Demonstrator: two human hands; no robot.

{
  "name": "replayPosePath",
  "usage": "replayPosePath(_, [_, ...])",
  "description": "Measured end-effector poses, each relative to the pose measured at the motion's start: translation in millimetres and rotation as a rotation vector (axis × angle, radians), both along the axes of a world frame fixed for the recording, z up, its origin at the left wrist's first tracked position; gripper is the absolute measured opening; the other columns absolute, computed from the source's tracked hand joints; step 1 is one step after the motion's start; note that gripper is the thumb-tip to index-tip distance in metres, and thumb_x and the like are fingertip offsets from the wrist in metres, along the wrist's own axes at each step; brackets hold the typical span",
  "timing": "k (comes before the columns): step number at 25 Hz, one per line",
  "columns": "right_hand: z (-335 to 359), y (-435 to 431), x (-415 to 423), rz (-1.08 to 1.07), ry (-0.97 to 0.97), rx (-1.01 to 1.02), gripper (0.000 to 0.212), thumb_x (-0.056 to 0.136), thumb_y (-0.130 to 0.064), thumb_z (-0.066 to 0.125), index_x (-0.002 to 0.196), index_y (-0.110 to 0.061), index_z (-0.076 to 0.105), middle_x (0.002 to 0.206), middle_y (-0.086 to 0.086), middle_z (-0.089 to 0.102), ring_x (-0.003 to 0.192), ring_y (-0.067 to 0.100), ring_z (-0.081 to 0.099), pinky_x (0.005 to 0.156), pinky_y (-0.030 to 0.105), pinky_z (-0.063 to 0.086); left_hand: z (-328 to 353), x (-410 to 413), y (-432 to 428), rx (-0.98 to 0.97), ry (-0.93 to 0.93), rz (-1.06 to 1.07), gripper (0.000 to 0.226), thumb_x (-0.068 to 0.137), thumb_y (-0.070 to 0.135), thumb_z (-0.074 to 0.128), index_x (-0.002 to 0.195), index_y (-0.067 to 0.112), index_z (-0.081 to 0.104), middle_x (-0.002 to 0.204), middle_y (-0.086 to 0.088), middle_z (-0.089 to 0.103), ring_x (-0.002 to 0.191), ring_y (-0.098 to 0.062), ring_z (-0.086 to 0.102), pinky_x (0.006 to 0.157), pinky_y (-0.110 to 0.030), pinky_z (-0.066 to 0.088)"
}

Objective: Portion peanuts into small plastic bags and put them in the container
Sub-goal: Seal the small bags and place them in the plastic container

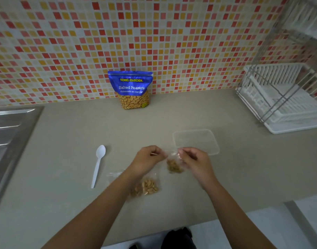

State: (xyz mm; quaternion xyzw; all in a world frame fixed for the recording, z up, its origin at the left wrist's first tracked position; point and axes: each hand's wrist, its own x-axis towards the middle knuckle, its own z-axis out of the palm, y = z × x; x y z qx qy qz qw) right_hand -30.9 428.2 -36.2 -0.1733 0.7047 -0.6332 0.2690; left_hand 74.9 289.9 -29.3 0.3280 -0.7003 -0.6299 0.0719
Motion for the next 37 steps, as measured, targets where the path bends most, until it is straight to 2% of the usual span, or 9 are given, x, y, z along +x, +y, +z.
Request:
replayPosePath(4, [54.8, -31.1, 9.5, 0.097, 0.059, -0.155, 0.011, 0.084, -0.006, 0.064, 0.081, -0.016, 0.067, 0.069, 0.000, 0.068, 0.062, 0.003, 0.063, 0.061, 0.016, 0.053, 62.6, 24.3, -36.3, 0.056, 0.256, -0.108, 0.013, 0.077, 0.008, 0.070, 0.086, 0.017, 0.065, 0.082, 0.001, 0.067, 0.081, -0.008, 0.063, 0.082, -0.021, 0.050])
replayPosePath(9, [95.5, -57.7, 19.7, 0.176, 0.275, -0.208, 0.010, 0.078, -0.019, 0.073, 0.075, -0.028, 0.070, 0.069, -0.007, 0.070, 0.067, 0.010, 0.064, 0.073, 0.033, 0.054, 111.5, 35.7, -55.0, -0.244, 0.292, -0.100, 0.016, 0.076, 0.007, 0.071, 0.087, 0.019, 0.069, 0.074, 0.005, 0.072, 0.073, -0.007, 0.065, 0.075, -0.022, 0.054])
replayPosePath(13, [118.6, -70.8, 23.7, 0.207, 0.476, -0.208, 0.018, 0.077, -0.016, 0.074, 0.072, -0.033, 0.068, 0.066, -0.016, 0.068, 0.065, 0.001, 0.062, 0.070, 0.018, 0.050, 135.3, 46.3, -74.5, -0.423, 0.244, -0.137, 0.015, 0.077, 0.017, 0.072, 0.092, 0.019, 0.071, 0.083, -0.008, 0.073, 0.075, -0.015, 0.068, 0.078, -0.031, 0.055])
replayPosePath(16, [132.3, -78.3, 23.1, 0.187, 0.526, -0.195, 0.019, 0.075, -0.018, 0.075, 0.069, -0.035, 0.069, 0.064, -0.016, 0.069, 0.063, 0.000, 0.063, 0.068, 0.017, 0.050, 151.4, 49.9, -88.7, -0.654, 0.168, -0.188, 0.030, 0.072, 0.037, 0.072, 0.100, 0.029, 0.068, 0.094, 0.007, 0.070, 0.087, -0.006, 0.064, 0.074, -0.015, 0.048])
replayPosePath(18, [137.2, -82.2, 23.2, 0.169, 0.559, -0.181, 0.015, 0.076, -0.020, 0.075, 0.071, -0.034, 0.070, 0.066, -0.011, 0.070, 0.062, 0.002, 0.063, 0.068, 0.019, 0.051, 160.0, 49.5, -91.5, -0.789, 0.172, -0.181, 0.032, 0.072, 0.038, 0.073, 0.102, 0.028, 0.069, 0.095, 0.018, 0.066, 0.091, 0.007, 0.059, 0.071, -0.001, 0.039])
replayPosePath(20, [138.8, -85.1, 24.8, 0.161, 0.586, -0.167, 0.010, 0.076, -0.022, 0.075, 0.075, -0.031, 0.072, 0.070, -0.008, 0.071, 0.063, 0.004, 0.064, 0.068, 0.020, 0.051, 164.3, 45.8, -90.5, -0.876, 0.180, -0.188, 0.028, 0.074, 0.034, 0.074, 0.101, 0.025, 0.071, 0.092, 0.019, 0.067, 0.084, 0.014, 0.057, 0.073, 0.000, 0.038])
replayPosePath(26, [137.4, -89.5, 30.6, 0.145, 0.580, -0.165, 0.012, 0.076, -0.024, 0.075, 0.074, -0.035, 0.071, 0.066, -0.017, 0.070, 0.063, 0.000, 0.063, 0.066, 0.014, 0.048, 166.0, 37.1, -92.7, -1.028, 0.214, -0.245, 0.017, 0.079, 0.034, 0.070, 0.091, 0.023, 0.074, 0.087, 0.009, 0.071, 0.086, -0.009, 0.062, 0.080, -0.040, 0.050])
replayPosePath(33, [137.2, -94.7, 35.8, 0.118, 0.559, -0.166, 0.011, 0.079, -0.018, 0.073, 0.076, -0.028, 0.070, 0.070, -0.012, 0.069, 0.063, 0.003, 0.062, 0.066, 0.016, 0.050, 165.3, 33.3, -101.8, -1.117, 0.198, -0.317, 0.039, 0.076, 0.057, 0.049, 0.088, 0.027, 0.070, 0.082, 0.021, 0.060, 0.091, -0.009, 0.058, 0.081, -0.049, 0.048])
replayPosePath(37, [137.6, -101.2, 41.8, 0.077, 0.500, -0.157, 0.017, 0.080, -0.015, 0.071, 0.072, -0.029, 0.067, 0.067, -0.010, 0.068, 0.062, 0.007, 0.060, 0.064, 0.018, 0.049, 160.8, 31.4, -113.7, -1.164, 0.206, -0.332, 0.037, 0.077, 0.059, 0.047, 0.088, 0.032, 0.069, 0.091, 0.017, 0.067, 0.101, -0.014, 0.058, 0.084, -0.049, 0.046])
